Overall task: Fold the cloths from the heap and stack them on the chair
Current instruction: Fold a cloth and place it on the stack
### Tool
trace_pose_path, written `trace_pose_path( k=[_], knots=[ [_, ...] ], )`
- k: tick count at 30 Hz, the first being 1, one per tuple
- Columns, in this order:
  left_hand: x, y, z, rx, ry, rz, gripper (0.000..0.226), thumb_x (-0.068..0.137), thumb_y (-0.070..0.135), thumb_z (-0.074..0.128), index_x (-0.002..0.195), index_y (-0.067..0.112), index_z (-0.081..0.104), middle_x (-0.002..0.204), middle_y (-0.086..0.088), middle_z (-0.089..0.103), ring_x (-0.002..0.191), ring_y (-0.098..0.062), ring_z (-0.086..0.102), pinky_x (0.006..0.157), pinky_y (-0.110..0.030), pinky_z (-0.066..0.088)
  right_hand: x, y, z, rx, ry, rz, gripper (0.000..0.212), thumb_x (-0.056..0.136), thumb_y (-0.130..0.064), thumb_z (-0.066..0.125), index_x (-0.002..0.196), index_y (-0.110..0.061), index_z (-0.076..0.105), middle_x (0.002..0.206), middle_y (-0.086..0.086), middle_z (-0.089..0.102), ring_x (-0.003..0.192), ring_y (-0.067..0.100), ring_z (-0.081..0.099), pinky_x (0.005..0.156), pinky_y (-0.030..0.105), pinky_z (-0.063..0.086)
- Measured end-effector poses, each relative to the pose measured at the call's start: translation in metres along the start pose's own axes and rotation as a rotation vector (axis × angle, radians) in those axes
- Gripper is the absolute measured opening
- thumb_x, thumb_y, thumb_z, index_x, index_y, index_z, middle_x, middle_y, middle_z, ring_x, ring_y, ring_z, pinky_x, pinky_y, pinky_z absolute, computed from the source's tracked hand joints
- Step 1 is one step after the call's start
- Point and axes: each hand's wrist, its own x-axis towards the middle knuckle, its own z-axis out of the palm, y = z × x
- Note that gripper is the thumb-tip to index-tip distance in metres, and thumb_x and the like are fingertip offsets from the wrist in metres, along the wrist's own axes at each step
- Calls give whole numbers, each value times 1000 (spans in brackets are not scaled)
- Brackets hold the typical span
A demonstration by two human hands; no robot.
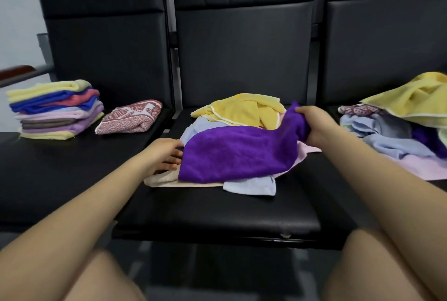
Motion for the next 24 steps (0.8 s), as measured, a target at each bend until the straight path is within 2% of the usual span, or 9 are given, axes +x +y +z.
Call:
trace_pose_path(
  k=[3,6,9,11,14,16,19,22,24],
  knots=[
    [6,3,-3,-19,66,-3,26,102,28,42,109,12,61,89,-5,60,72,-16,57,61,-24,48,-12,0,48,-9,-77,-50,7,92,-10,56,96,-6,61,88,9,62,68,18,58,60,30,51],
    [8,5,-5,-51,98,-13,26,103,28,39,109,12,60,88,-3,60,73,-16,56,62,-24,47,-26,10,101,-154,-185,-99,11,92,-13,56,81,-10,57,81,7,57,72,20,55,68,33,45],
    [7,7,-6,-75,109,-32,26,103,27,38,107,13,60,86,-2,60,73,-15,56,61,-24,46,-44,24,143,-428,-277,-145,19,93,-22,54,77,-13,52,72,5,53,65,18,49,60,28,38],
    [5,7,-6,-75,104,-43,28,103,27,38,108,13,61,87,-1,61,74,-14,56,60,-24,45,-54,38,159,-538,-394,-100,16,97,-23,49,86,-11,52,69,4,55,58,14,48,53,25,37],
    [2,6,-5,-43,96,-55,27,103,25,37,108,12,60,88,-2,60,74,-15,56,61,-23,46,-58,56,163,-671,-555,30,25,100,-21,42,115,-3,50,82,9,62,63,15,61,58,23,50],
    [1,6,-5,-8,85,-55,26,102,24,39,106,10,60,87,-3,61,73,-15,56,61,-23,45,-54,55,158,-682,-530,1,24,100,-18,41,113,0,51,85,10,62,63,15,61,54,21,52],
    [2,6,2,79,45,-54,24,100,25,42,95,11,61,82,-3,60,68,-16,54,62,-24,45,-41,48,143,-619,-392,-125,19,98,-13,43,87,-4,55,75,8,62,59,17,58,48,20,49],
    [7,4,12,235,55,11,26,97,34,50,84,13,59,77,-4,56,61,-16,48,59,-25,41,-25,46,119,-728,-226,-304,21,91,-13,46,81,-4,63,71,8,63,62,22,58,56,28,50],
    [9,4,15,298,89,86,26,94,41,56,89,16,59,82,-4,56,67,-17,50,64,-27,42,-18,46,99,-858,-115,-386,21,85,-13,48,83,-4,67,68,7,62,67,25,58,65,34,52]
  ],
)
